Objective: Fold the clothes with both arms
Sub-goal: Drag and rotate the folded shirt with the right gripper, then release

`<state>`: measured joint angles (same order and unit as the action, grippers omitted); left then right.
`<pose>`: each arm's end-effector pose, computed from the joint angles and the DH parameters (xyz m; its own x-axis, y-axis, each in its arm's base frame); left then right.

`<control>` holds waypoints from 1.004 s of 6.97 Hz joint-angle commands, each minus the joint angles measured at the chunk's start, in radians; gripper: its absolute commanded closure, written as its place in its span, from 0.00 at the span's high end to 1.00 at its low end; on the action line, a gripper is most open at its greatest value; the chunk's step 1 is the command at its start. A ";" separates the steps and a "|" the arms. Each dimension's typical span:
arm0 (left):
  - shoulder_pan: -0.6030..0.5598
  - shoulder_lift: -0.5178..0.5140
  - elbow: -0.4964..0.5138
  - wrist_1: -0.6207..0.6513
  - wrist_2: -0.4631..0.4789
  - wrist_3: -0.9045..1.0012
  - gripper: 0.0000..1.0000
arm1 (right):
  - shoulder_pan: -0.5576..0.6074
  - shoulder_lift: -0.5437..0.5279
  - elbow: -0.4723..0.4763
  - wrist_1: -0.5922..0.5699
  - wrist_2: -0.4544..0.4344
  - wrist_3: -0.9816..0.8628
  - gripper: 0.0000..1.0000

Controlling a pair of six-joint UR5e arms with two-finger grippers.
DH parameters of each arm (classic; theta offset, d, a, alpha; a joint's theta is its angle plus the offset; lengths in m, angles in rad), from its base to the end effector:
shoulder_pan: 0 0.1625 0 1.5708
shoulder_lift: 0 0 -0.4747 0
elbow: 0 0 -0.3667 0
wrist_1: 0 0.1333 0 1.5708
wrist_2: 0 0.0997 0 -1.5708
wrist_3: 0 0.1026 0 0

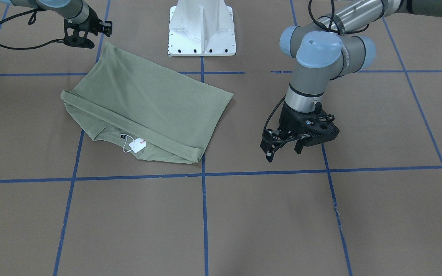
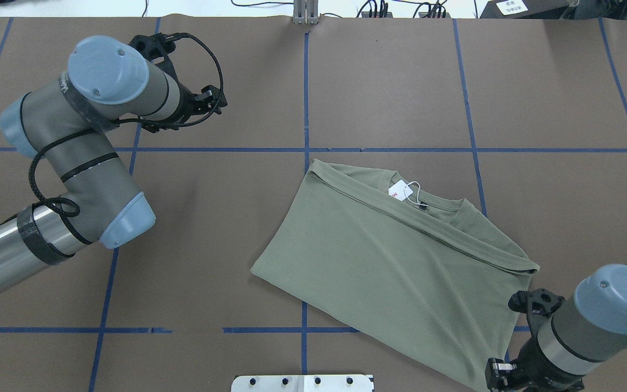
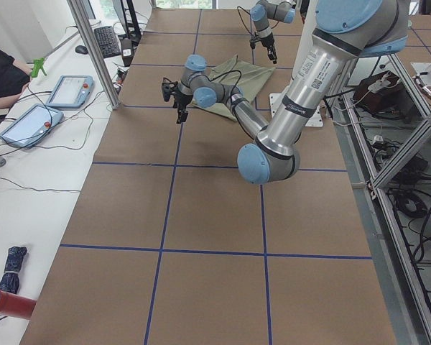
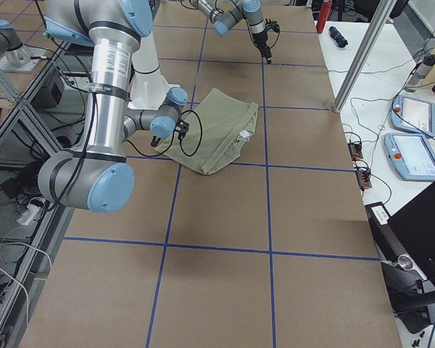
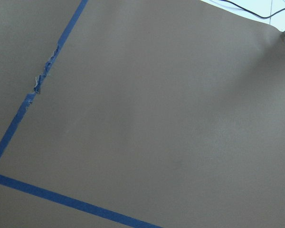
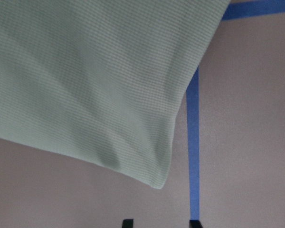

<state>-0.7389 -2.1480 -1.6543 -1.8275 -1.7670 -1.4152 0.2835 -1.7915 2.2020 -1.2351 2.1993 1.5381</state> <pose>0.4331 -0.5478 0.3173 0.5286 -0.2759 -0.8028 0.4699 0.8827 0.0060 -0.3270 -0.1713 0.4726 0.6995 0.1762 0.6926 0.1799 0.8945 -0.4093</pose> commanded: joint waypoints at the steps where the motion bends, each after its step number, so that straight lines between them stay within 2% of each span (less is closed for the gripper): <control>1: 0.055 0.010 -0.033 0.002 -0.055 -0.010 0.99 | 0.220 0.102 0.002 0.000 0.000 -0.010 1.00; 2: 0.103 0.025 -0.050 -0.001 -0.095 -0.103 0.99 | 0.318 0.148 -0.001 -0.001 0.002 -0.013 1.00; 4: 0.231 0.023 -0.073 -0.004 -0.095 -0.301 0.99 | 0.451 0.249 -0.020 -0.010 -0.004 -0.013 1.00; 7: 0.317 0.022 -0.079 -0.004 -0.091 -0.404 0.99 | 0.513 0.313 -0.076 -0.011 -0.007 -0.013 1.00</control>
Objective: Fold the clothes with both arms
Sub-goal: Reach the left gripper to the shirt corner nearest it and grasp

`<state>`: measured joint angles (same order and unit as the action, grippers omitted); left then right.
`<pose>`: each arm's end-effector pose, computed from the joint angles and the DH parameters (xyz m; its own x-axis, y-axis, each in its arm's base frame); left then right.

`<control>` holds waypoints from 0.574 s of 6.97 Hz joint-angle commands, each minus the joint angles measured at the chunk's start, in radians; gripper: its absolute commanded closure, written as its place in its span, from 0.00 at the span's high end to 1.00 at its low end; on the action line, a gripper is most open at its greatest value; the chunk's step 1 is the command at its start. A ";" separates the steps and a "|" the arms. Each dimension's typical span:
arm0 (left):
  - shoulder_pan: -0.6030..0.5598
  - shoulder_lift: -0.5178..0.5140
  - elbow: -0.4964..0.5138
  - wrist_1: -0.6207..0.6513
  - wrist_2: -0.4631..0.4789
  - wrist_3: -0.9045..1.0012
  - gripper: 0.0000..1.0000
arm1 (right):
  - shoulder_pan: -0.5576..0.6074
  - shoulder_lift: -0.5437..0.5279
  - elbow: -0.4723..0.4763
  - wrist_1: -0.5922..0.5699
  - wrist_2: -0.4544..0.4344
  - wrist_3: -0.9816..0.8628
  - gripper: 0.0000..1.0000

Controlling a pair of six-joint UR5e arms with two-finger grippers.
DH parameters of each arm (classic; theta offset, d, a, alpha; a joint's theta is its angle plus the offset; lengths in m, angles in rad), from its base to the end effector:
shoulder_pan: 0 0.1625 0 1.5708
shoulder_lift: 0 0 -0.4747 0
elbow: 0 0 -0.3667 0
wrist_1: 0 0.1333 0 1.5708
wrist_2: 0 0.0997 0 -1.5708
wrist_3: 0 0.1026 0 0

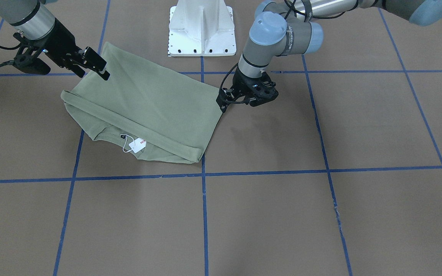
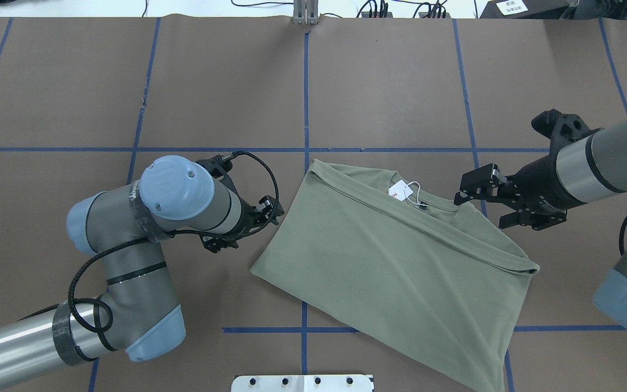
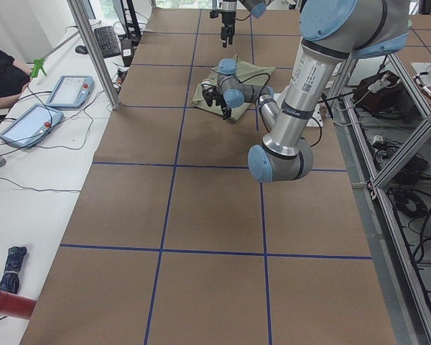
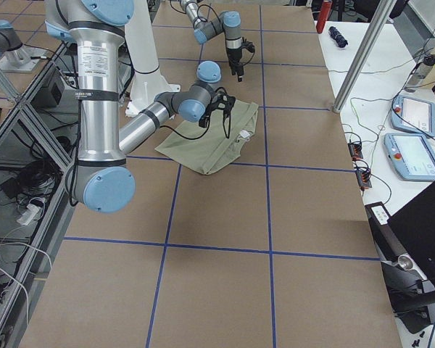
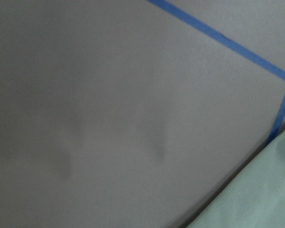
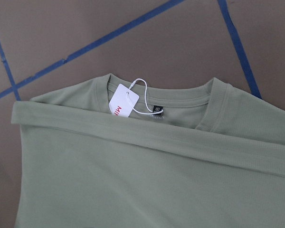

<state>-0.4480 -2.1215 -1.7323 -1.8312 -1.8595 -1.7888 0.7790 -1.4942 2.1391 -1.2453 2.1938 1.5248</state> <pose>0.5528 -0.3812 0.3004 0.4516 -0.4471 -0.7721 0.3082 0.8903 -0.3353 -0.2718 -0.3715 0.3802 0.4121 0.3544 0.8394 -0.2093 0.9334 -0.2914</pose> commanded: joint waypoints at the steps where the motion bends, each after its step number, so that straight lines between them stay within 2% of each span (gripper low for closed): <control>1: 0.029 0.003 0.000 0.000 0.002 -0.030 0.99 | 0.023 0.017 -0.016 0.000 0.000 0.000 1.00; 4: 0.077 0.009 0.014 0.001 0.002 -0.034 0.98 | 0.022 0.023 -0.027 0.000 0.000 0.000 1.00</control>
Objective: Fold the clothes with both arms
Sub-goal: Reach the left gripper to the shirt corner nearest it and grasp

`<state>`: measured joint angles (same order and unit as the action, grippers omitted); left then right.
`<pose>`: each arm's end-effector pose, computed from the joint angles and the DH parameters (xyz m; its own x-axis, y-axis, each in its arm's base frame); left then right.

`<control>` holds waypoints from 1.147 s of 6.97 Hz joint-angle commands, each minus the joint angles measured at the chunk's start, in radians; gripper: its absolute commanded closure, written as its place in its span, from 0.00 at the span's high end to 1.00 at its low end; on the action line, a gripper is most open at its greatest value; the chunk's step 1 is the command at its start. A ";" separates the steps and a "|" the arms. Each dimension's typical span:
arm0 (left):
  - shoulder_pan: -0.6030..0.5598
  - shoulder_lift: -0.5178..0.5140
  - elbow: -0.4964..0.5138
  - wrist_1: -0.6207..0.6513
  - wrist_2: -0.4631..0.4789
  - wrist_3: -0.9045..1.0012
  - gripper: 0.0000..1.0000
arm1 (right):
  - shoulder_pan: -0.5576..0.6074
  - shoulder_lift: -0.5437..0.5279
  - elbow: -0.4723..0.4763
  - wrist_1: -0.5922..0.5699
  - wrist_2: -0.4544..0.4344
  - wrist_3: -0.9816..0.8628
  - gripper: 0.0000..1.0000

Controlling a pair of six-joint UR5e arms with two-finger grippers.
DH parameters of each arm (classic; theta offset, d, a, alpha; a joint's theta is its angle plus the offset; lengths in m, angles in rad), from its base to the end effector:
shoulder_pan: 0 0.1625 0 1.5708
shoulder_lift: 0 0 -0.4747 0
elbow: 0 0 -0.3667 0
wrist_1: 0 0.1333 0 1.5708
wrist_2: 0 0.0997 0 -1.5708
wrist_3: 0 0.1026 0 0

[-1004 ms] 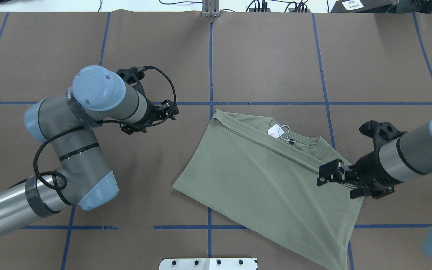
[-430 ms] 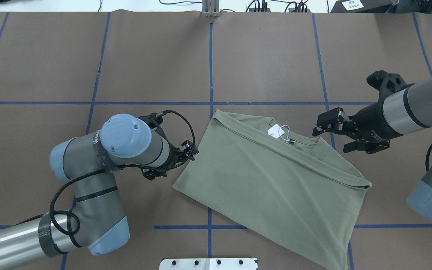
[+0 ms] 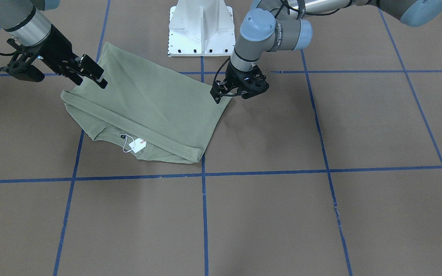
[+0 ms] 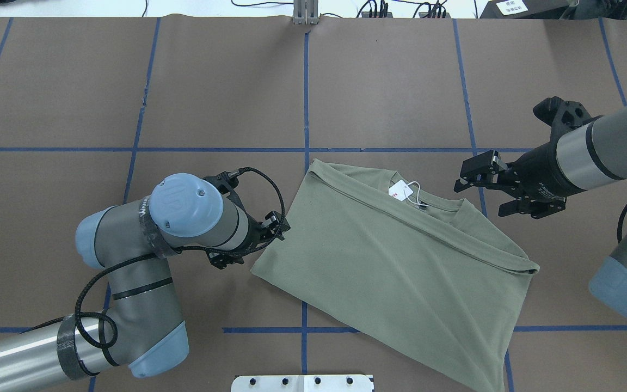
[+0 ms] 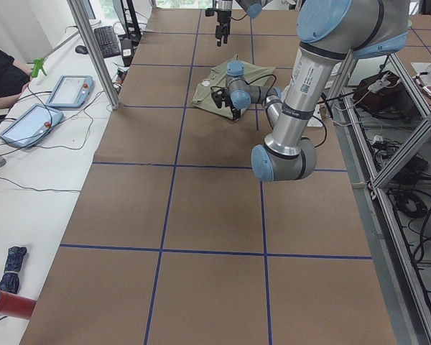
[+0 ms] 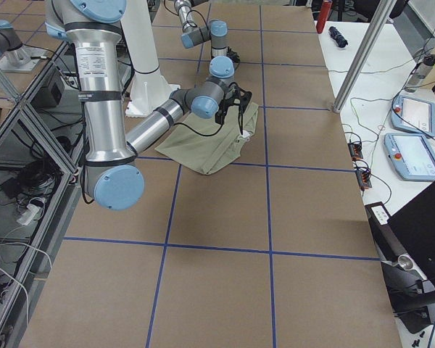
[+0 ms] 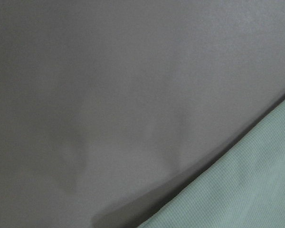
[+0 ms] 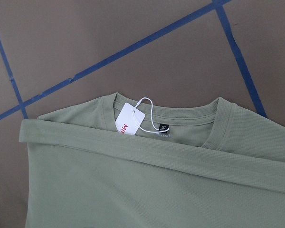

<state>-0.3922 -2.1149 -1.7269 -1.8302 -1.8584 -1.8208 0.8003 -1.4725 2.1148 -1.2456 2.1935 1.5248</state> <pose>0.5737 -0.3501 0.3072 0.4762 -0.4537 -0.7532 0.2783 0.8903 -0.3603 -0.2714 -0.3851 0.3804 0.4062 0.3648 0.8378 -0.2299 0.9281 -0.2927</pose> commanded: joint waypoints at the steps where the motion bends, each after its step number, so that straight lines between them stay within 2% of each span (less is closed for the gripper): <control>1: 0.032 0.001 0.010 -0.001 0.002 -0.038 0.93 | 0.000 0.001 -0.001 0.000 0.000 0.000 1.00; 2: 0.032 -0.002 0.010 0.000 0.002 -0.060 0.82 | 0.002 0.001 -0.001 0.000 0.002 0.000 1.00; 3: 0.032 -0.002 0.010 0.000 0.002 -0.074 0.57 | 0.002 0.001 -0.001 0.000 0.003 0.000 1.00; 4: 0.032 0.000 0.010 -0.001 0.002 -0.074 0.27 | 0.002 0.001 -0.001 0.000 0.003 0.000 1.00; 5: 0.032 0.000 0.010 -0.007 0.002 -0.072 0.07 | 0.002 0.001 -0.001 0.000 0.003 0.000 1.00; 6: 0.032 -0.002 0.010 -0.008 0.001 -0.066 0.00 | 0.003 0.000 -0.001 0.000 0.003 0.000 1.00; 8: 0.027 -0.004 -0.009 -0.001 0.002 -0.058 0.00 | 0.003 -0.002 -0.001 0.000 0.002 0.000 1.00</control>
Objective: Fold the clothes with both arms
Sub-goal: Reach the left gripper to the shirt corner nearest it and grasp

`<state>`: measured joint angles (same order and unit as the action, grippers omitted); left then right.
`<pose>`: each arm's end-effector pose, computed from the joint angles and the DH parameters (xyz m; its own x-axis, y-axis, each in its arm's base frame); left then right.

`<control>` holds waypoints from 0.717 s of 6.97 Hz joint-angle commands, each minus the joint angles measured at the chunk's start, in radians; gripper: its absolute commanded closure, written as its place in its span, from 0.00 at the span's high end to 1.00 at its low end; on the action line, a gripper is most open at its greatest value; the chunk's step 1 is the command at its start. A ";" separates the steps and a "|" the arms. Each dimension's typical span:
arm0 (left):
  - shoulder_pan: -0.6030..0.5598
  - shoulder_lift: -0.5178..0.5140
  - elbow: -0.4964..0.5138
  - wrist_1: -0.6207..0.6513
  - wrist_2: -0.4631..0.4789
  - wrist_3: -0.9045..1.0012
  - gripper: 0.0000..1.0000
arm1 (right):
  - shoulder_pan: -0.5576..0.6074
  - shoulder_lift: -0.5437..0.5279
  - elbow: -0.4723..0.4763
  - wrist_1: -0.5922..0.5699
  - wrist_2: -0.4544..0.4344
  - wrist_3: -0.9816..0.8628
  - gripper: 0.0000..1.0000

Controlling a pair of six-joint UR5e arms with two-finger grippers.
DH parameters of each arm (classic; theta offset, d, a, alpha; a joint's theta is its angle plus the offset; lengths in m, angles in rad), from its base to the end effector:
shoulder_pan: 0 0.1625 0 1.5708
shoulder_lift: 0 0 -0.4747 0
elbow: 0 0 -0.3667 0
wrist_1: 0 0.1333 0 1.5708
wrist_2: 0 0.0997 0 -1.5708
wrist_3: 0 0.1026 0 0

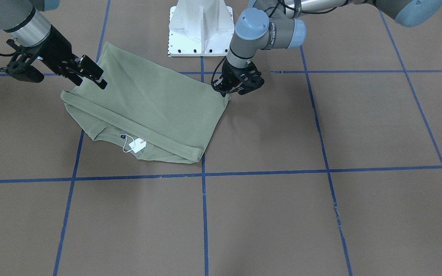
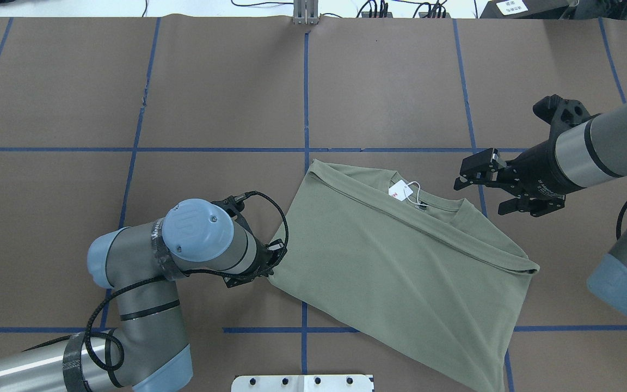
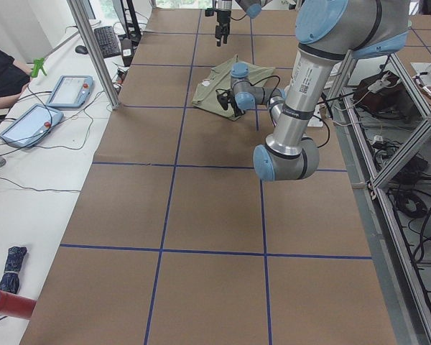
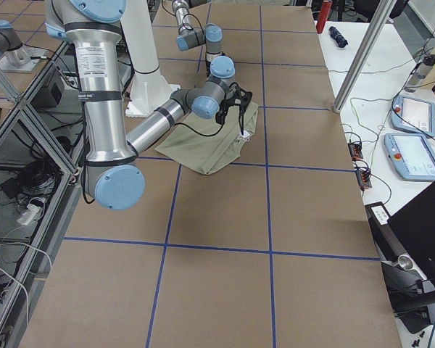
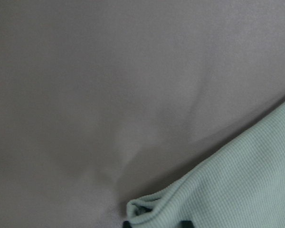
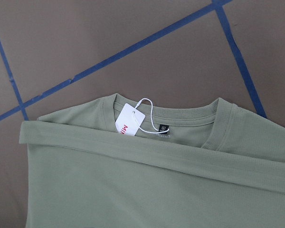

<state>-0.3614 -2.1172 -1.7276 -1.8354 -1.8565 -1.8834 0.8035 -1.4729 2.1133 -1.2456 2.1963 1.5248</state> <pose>0.5842 -0.3324 0.3047 0.4672 -0.4920 -0.7346 0.2793 0.8704 -0.4054 -0.2705 -0.3859 0.3811 0.4060 0.3673 0.8368 -0.2308 0.9272 -0.2949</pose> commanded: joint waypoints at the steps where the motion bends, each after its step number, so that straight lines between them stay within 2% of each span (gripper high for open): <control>1: -0.042 -0.001 -0.006 0.007 0.002 0.012 0.00 | 0.002 -0.001 0.002 0.000 -0.003 0.000 1.00; 3: -0.124 -0.001 0.008 0.007 0.005 0.102 0.00 | 0.002 -0.004 -0.001 0.000 -0.003 0.000 1.00; 5: -0.198 -0.009 0.051 0.004 0.084 0.200 0.00 | 0.002 -0.003 -0.001 0.000 -0.003 0.000 1.00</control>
<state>-0.5095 -2.1210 -1.7063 -1.8291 -1.8129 -1.7487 0.8053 -1.4760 2.1132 -1.2456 2.1936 1.5248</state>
